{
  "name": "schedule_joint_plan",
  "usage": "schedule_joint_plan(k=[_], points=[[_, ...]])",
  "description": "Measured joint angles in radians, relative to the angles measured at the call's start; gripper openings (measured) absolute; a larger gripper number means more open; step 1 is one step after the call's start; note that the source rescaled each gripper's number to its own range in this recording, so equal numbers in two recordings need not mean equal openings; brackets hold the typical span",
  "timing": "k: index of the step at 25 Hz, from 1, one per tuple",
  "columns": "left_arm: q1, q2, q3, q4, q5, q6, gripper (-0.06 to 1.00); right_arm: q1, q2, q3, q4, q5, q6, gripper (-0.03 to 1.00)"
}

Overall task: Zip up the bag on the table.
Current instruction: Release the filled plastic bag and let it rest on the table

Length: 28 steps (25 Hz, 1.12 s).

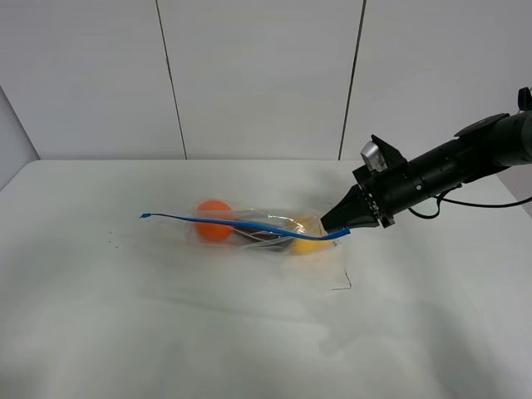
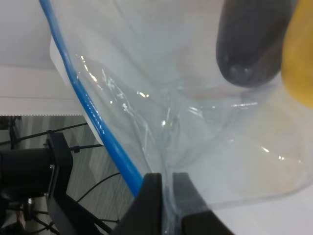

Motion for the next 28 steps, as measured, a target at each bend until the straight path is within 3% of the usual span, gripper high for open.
schedule_joint_plan(k=[28], points=[[0.000, -0.073, 0.116, 0.006, 0.085, -0.011, 0.73, 0.000, 0.000, 0.000, 0.031, 0.003, -0.041, 0.00]])
